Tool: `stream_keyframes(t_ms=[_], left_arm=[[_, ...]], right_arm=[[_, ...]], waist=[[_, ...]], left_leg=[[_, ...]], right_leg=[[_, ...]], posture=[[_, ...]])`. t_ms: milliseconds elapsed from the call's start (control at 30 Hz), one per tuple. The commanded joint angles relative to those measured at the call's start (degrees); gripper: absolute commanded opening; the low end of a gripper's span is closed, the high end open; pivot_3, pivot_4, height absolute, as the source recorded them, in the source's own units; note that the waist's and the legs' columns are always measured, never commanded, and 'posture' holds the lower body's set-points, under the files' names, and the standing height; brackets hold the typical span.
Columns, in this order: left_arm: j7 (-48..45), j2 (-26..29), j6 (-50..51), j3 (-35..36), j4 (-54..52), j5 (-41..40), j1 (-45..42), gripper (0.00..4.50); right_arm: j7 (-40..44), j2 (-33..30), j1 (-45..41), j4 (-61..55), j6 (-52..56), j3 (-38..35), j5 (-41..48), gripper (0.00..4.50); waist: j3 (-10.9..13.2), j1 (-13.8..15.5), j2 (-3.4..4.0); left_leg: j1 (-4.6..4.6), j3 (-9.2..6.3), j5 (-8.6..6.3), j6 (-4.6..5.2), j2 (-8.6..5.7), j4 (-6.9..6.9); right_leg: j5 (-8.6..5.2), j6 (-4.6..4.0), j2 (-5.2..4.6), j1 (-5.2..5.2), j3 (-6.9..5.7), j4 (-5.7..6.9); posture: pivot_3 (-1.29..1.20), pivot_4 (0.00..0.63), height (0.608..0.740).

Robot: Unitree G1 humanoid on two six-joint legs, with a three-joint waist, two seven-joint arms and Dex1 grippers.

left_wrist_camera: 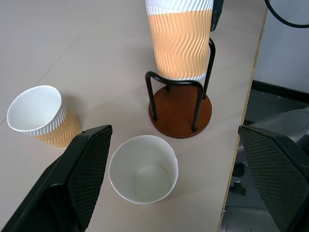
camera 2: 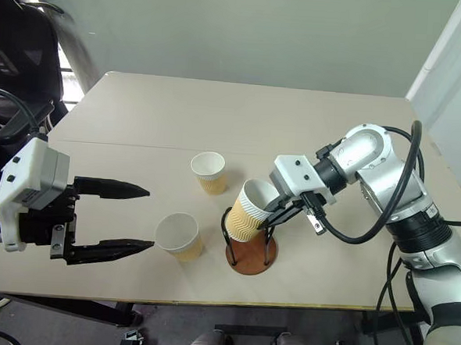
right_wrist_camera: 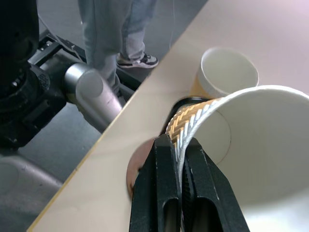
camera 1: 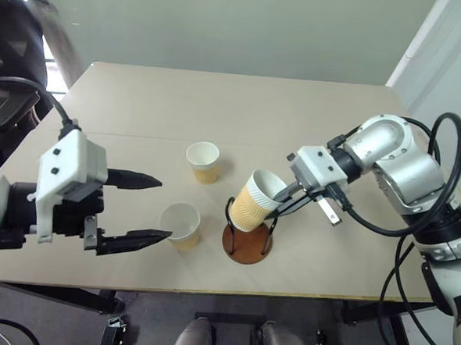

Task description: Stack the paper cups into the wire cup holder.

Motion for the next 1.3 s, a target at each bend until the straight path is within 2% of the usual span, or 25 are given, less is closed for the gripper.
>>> stream_keyframes(t_ms=[33, 133, 533, 867, 1133, 1300], left_arm=[[1.1, 1.1, -0.5, 2.0, 0.5, -3.5, -3.7, 4.5], [0.9, 1.5, 0.6, 3.0, 1.4, -7.4, -5.9, 4.5], [-0.4, 3.3, 1.3, 7.0, 2.9, -7.6, -5.2, 4.5], [0.2, 3.0, 1.6, 7.3, 2.0, -7.6, -3.9, 4.5], [0.1, 3.1, 0.8, 6.4, 2.3, -7.3, -4.1, 4.5], [-2.7, 4.1, -0.1, 4.3, 2.0, -4.1, -1.9, 4.5]], right_arm=[[0.2, -1.2, -2.6, -0.6, -1.4, -0.2, 1.8, 0.02], [0.2, -1.8, -3.1, -0.6, -2.0, -0.1, 2.2, 0.02], [0.2, -2.0, -2.8, -1.3, -3.5, 1.4, 1.1, 0.02], [0.2, -1.8, -2.6, 0.1, -5.9, 2.9, -1.9, 0.02], [0.2, -1.5, -3.4, 1.0, -6.4, 2.3, -2.5, 2.46], [0.2, -1.9, -4.5, 1.3, -5.6, 0.8, -1.4, 4.2]], waist=[[0.0, 0.0, 0.0], [0.0, 0.0, 0.0], [0.0, -0.1, 0.0], [0.0, -0.1, 0.0], [0.0, -0.1, 0.01], [0.0, -0.1, 0.01]], left_leg=[[0.0, 0.0, 0.0, 0.0, 0.0, 0.0], [0.01, 0.0, 0.0, 0.0, 0.0, -0.01], [0.0, 0.01, -0.01, -0.01, 0.01, -0.02], [0.0, 0.0, -0.01, -0.01, 0.02, -0.02], [0.0, 0.0, -0.01, -0.02, 0.02, -0.03], [-0.01, 0.0, -0.02, -0.03, 0.02, -0.03]], right_leg=[[0.0, 0.01, 0.0, 0.0, 0.0, 0.0], [0.01, 0.01, 0.0, 0.0, 0.0, 0.0], [-0.1, -0.17, 0.0, 0.0, 0.0, -0.01], [-0.11, -0.18, 0.0, 0.0, 0.0, -0.01], [-0.11, -0.19, 0.0, 0.0, 0.0, -0.01], [-0.11, -0.19, 0.0, 0.0, 0.0, -0.02]], posture=[[0.0, 0.15, 0.74], [0.0, 0.15, 0.74], [0.0, 0.15, 0.74], [0.0, 0.15, 0.74], [0.0, 0.15, 0.74], [0.0, 0.15, 0.74]])
